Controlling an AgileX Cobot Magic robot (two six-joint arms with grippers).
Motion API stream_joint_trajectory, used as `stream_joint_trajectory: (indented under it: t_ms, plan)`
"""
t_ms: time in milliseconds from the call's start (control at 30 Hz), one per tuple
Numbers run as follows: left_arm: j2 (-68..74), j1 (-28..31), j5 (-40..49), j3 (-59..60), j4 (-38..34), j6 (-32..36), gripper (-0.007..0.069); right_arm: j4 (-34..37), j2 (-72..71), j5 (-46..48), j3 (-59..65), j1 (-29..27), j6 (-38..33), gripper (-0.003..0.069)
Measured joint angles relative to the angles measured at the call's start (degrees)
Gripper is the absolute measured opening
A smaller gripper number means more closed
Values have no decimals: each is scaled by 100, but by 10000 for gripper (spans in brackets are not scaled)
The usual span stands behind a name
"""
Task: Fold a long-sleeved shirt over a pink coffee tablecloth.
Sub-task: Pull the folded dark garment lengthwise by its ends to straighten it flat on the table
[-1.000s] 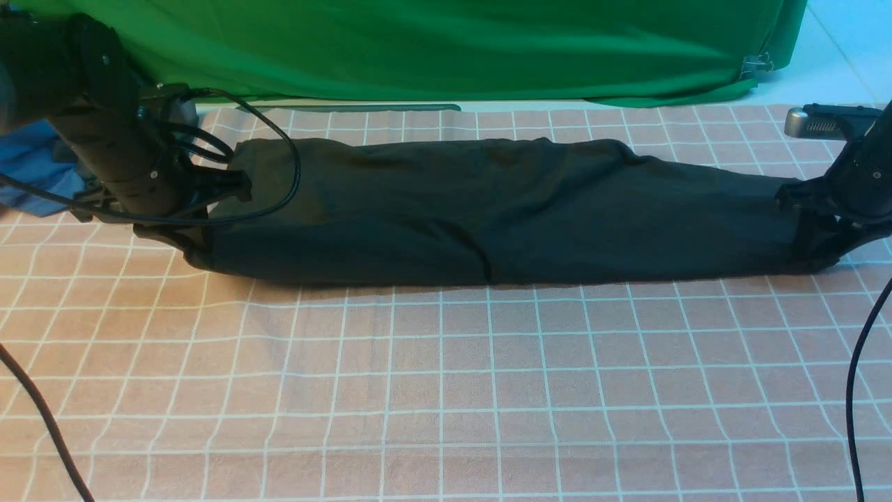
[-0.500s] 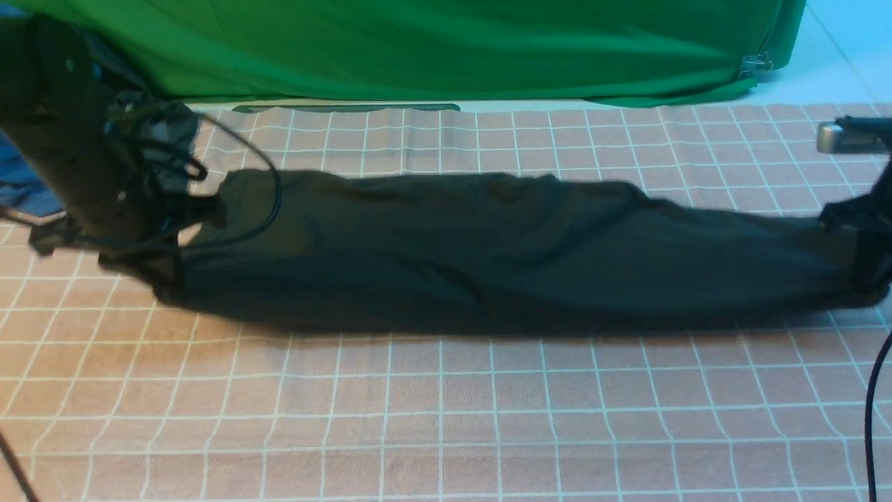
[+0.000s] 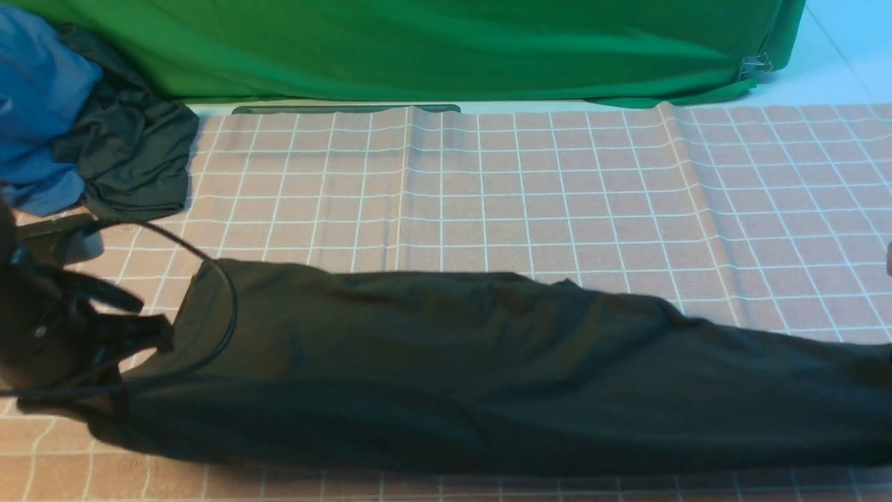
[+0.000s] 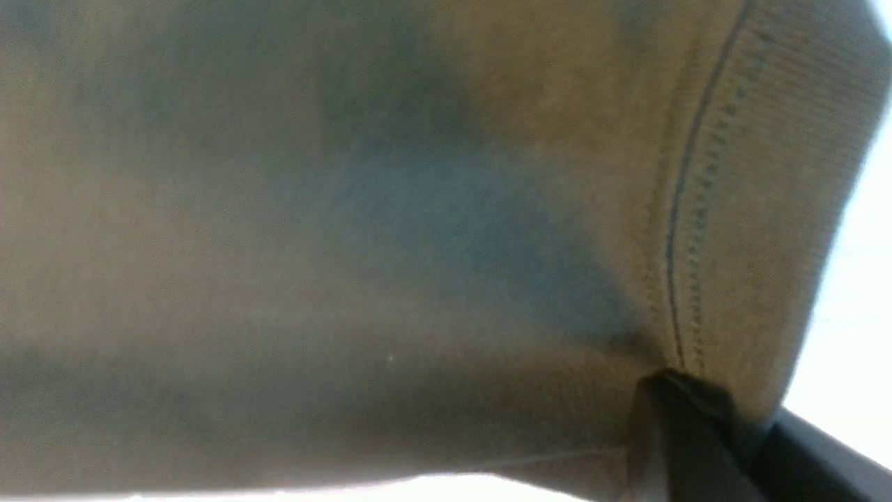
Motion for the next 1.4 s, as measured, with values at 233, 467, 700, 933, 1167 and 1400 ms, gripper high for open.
stream_joint_trajectory:
  t_ms: [233,467,700,933,1167,1400]
  plan:
    - [-334,0,-123,303,-97,-62,67,-92,-109,-315,435,0,28,160]
    - [-346,7,136,543,-66,-234,218,-234,-113,-333,440,-13,70,343]
    - [-613,7,364,-43,-24,-273,431,-134,-184,381,-411,7,114,321]
    - [-645,-41,2,-431,-1234,105,301,1449,-454,-331,-844,731,-663,58]
    - [339,-1190,-896,-431,-1755,362,14,2051,502,-1385,-1060,2228,-1076,37]
    - [1151,-2030,-1279,-431,-2114,405,13,2156,1595,-2236,-1436,2846,-1082,37]
